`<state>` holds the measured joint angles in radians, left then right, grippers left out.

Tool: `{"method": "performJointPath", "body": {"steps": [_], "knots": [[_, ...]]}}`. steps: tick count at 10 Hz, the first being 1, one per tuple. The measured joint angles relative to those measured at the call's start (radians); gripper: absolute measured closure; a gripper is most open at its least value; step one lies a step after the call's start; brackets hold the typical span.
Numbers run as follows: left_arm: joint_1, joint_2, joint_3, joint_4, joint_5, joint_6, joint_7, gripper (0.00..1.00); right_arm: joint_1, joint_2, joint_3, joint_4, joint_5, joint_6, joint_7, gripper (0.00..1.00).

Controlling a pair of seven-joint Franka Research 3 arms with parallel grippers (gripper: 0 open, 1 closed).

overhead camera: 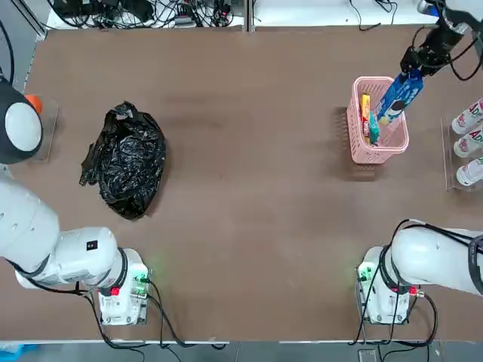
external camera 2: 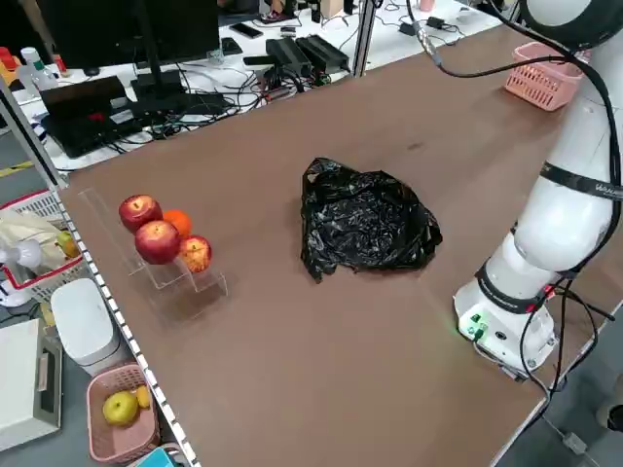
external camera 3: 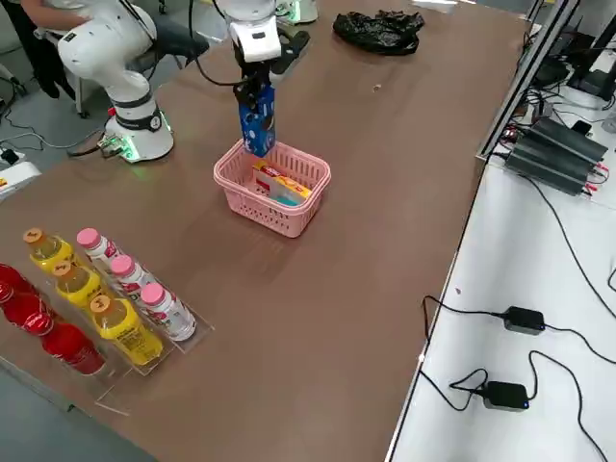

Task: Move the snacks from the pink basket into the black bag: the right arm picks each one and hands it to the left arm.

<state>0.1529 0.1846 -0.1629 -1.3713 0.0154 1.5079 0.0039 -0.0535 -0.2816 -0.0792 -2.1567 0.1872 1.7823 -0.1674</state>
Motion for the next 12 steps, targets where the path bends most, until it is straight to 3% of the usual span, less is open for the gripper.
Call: {"method": "performJointPath", "body": {"steps": [3,6,8,12], "knots": [[-0.003,0.011,0.0,-0.005,0.0,-0.003,-0.001,0.0,0.001,0.005,0.0,0.021,0.253,-0.044,-0.001,0.5],[-0.006,0.018,-0.003,-0.006,-0.002,-0.005,-0.11,0.0,0.024,0.072,0.003,0.022,0.547,-0.047,-0.014,0.5],[-0.037,0.034,-0.021,-0.012,-0.026,-0.01,-0.273,0.0,0.066,0.136,0.004,0.024,0.727,-0.046,-0.02,0.5],[-0.223,0.083,-0.033,-0.014,-0.05,-0.009,-0.762,0.0,0.235,0.244,0.007,0.026,1.051,0.034,-0.039,0.5]]}}
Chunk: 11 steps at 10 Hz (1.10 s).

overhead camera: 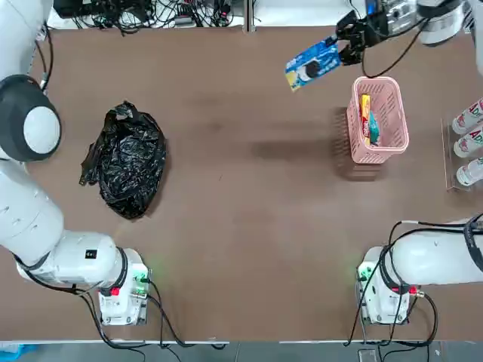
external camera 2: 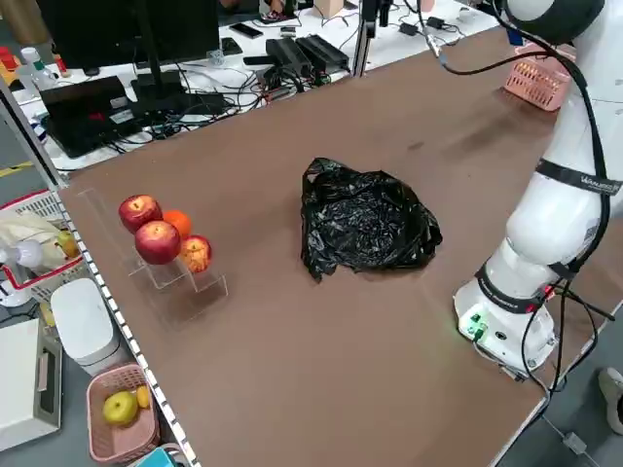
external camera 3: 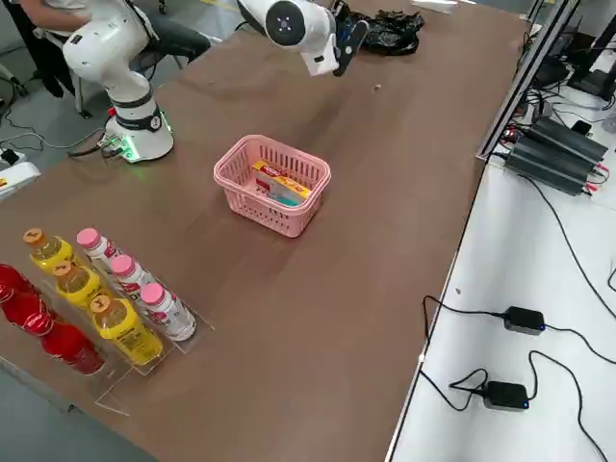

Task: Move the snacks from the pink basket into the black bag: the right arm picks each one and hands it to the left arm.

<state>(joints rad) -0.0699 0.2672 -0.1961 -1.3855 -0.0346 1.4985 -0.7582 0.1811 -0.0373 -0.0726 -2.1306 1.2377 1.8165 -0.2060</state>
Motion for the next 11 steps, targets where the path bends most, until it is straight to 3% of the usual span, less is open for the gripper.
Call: {"method": "performJointPath", "body": {"steps": [3,7,11], "knots": [[-0.078,0.031,-0.002,0.0,-0.106,0.008,-0.337,0.0,0.158,0.071,0.001,0.0,0.256,0.116,-0.092,0.5],[-0.105,0.044,-0.003,0.003,-0.193,0.047,-0.709,0.0,0.209,0.203,0.001,-0.005,0.499,0.127,-0.364,0.5],[-0.225,0.088,-0.001,0.003,-0.202,0.128,-1.08,0.0,0.316,0.275,0.0,0.004,0.741,0.12,-0.481,0.5]]}}
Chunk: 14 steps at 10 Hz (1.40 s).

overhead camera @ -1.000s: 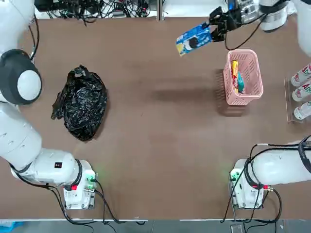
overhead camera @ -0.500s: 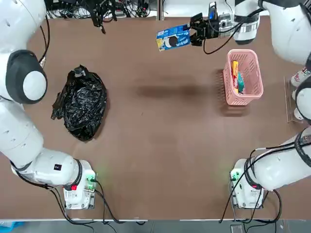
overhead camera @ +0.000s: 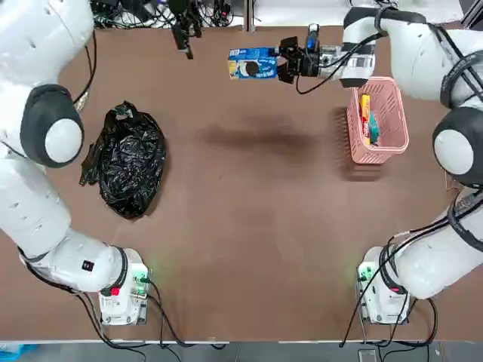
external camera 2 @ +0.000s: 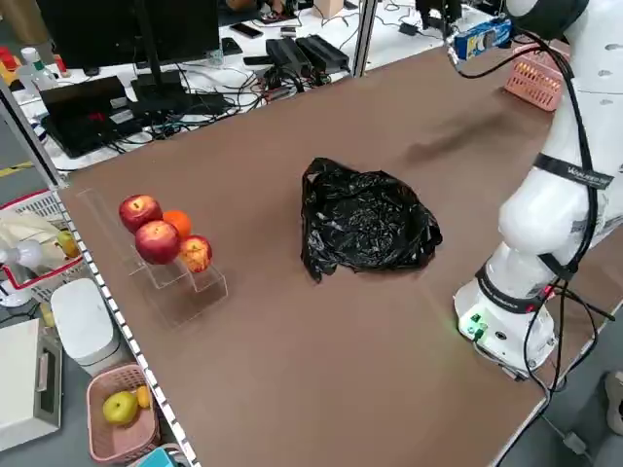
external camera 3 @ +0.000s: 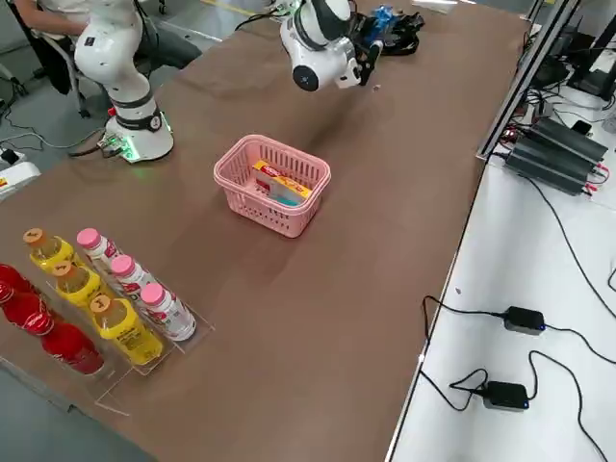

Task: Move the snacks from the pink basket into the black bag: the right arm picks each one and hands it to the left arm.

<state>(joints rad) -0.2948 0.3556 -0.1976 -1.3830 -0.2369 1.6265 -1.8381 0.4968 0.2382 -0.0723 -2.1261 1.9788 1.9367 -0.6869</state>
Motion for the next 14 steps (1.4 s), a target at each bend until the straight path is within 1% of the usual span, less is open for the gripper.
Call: {"method": "performJointPath", "body": {"steps": [1,3,4,6,8,10,12,14], "knots": [[-0.015,0.023,0.0,0.0,0.0,0.025,-0.057,0.0,0.032,0.002,0.0,0.011,0.044,0.005,-0.006,0.5],[-0.022,0.042,-0.001,0.002,0.0,0.059,-0.138,0.0,0.065,0.007,0.0,0.038,0.093,0.012,-0.006,0.5],[-0.023,0.042,-0.002,0.008,0.0,0.059,-0.159,0.0,0.081,0.012,0.0,0.05,0.124,0.013,-0.006,0.5],[-0.034,0.039,-0.003,0.015,0.005,0.054,-0.162,0.0,0.121,0.022,-0.001,0.078,0.169,0.058,-0.006,0.5],[-0.046,0.032,-0.009,0.016,0.011,0.015,-0.148,0.0,0.127,0.023,-0.004,0.083,0.179,0.07,-0.006,0.5],[-0.054,0.018,-0.035,0.017,0.021,-0.036,-0.147,0.0,0.128,0.026,-0.004,0.086,0.18,0.071,-0.006,0.5],[-0.057,0.012,-0.072,0.018,0.054,-0.094,-0.144,0.0,0.132,0.028,-0.003,0.088,0.181,0.072,-0.006,0.5],[-0.055,0.012,-0.079,0.018,0.066,-0.14,-0.114,0.0,0.14,0.032,-0.002,0.089,0.181,0.074,-0.006,0.5]]}}
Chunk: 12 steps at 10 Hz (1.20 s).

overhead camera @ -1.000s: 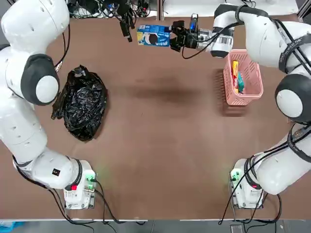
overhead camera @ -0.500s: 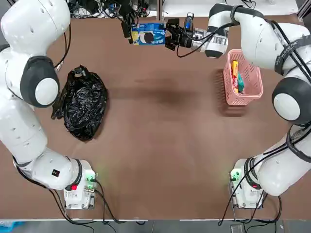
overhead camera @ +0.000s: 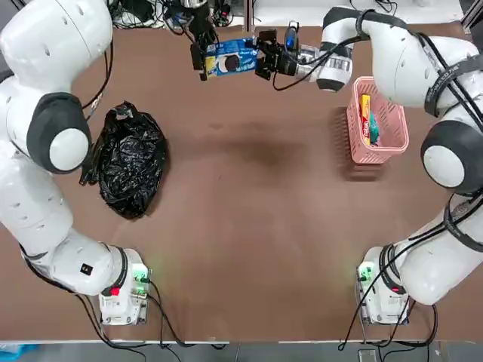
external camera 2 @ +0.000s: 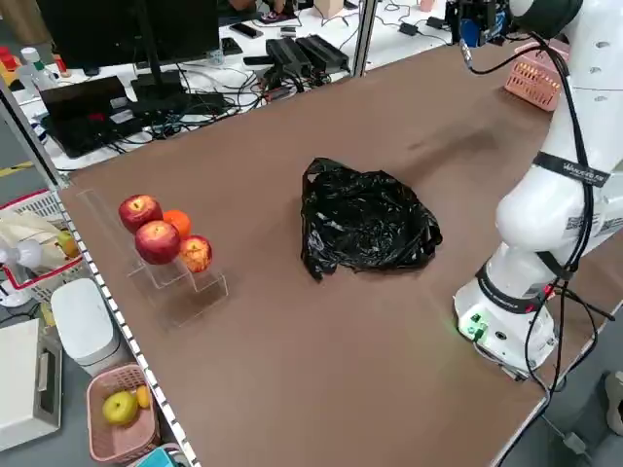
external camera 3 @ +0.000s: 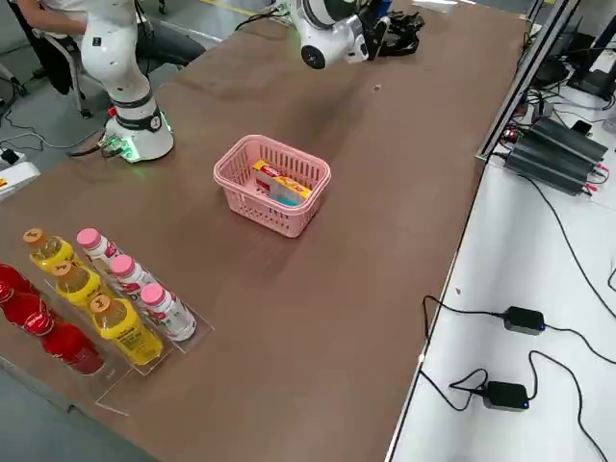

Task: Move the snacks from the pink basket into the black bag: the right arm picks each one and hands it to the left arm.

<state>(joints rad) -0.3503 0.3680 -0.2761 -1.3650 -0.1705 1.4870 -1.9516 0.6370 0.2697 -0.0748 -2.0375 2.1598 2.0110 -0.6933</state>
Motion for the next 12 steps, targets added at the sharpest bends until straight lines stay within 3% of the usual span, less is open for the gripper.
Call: {"method": "performJointPath", "body": {"steps": [5,9,10,11,12], "knots": [[0.014,-0.003,0.003,0.014,-0.023,-0.027,-0.104,0.0,0.013,0.003,0.0,0.013,0.017,0.023,0.0,0.5],[0.01,0.0,0.003,0.018,-0.024,0.044,-0.225,0.05,0.013,0.005,-0.001,0.018,0.019,0.025,0.0,0.5],[0.01,0.004,0.003,0.018,-0.024,0.05,-0.226,0.14,0.013,0.005,-0.001,0.018,0.019,0.029,0.0,0.5],[0.01,0.007,0.004,0.018,-0.024,0.058,-0.226,0.33,0.013,0.006,-0.001,0.018,0.019,0.033,0.0,0.5],[0.011,0.008,0.006,0.018,-0.024,0.066,-0.226,0.45,0.014,0.007,-0.001,0.018,0.019,0.033,0.0,0.5]]}}
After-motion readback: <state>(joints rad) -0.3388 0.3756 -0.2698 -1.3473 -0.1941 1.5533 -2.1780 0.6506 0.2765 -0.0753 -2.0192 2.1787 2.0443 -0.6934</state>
